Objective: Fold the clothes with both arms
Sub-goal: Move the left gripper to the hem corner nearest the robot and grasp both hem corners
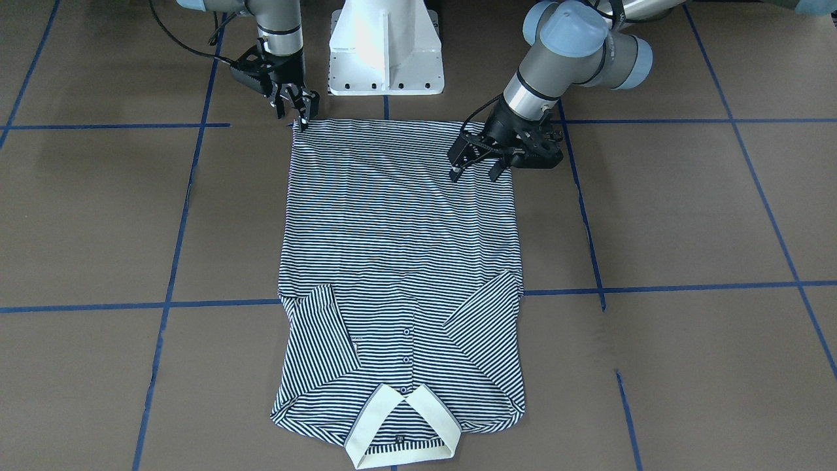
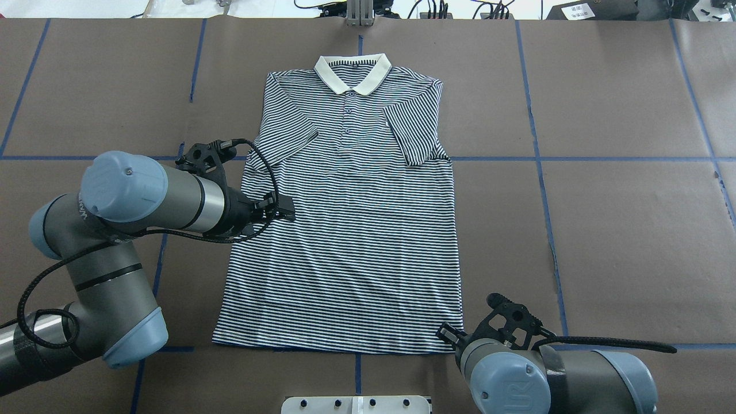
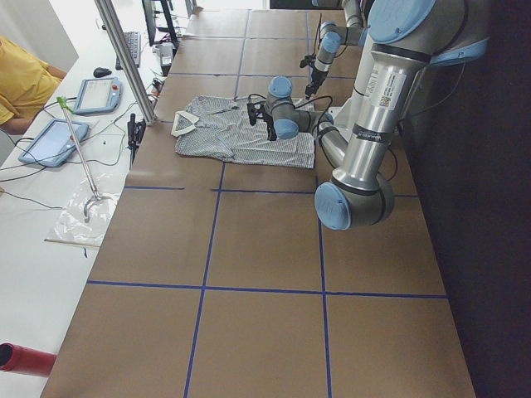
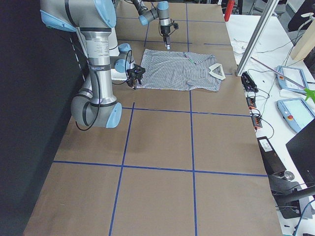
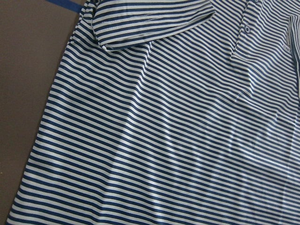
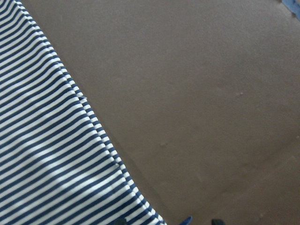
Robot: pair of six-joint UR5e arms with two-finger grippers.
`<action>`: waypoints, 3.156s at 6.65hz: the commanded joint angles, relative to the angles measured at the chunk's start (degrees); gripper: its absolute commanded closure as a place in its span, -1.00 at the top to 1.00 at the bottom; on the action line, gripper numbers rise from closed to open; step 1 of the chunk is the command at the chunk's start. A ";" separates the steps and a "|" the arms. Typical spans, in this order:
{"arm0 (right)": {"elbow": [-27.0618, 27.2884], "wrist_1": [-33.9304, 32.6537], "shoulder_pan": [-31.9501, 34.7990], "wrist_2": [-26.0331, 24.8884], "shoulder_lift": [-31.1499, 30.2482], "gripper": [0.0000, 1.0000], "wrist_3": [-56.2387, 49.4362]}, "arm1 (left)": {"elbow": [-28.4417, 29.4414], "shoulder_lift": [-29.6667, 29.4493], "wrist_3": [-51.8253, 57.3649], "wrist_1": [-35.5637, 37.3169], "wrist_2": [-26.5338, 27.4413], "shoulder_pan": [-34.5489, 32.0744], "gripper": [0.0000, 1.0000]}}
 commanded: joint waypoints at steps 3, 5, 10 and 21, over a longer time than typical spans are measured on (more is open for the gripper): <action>-2.11 -0.17 0.06 1.75 1.81 -0.85 -0.09 | -0.06 -0.04 -0.03 0.00 0.00 0.04 0.84; -0.19 -4.11 -0.02 2.90 2.16 -1.00 -0.53 | -0.06 -0.13 -0.03 0.00 0.00 0.04 0.85; 2.80 -4.22 0.76 2.90 2.17 -1.00 -0.62 | -9.41 6.25 -3.28 7.85 6.18 6.49 0.89; 3.78 -4.22 0.94 2.90 2.17 -1.00 -0.62 | -11.57 15.96 -13.65 9.23 15.21 20.34 -1.00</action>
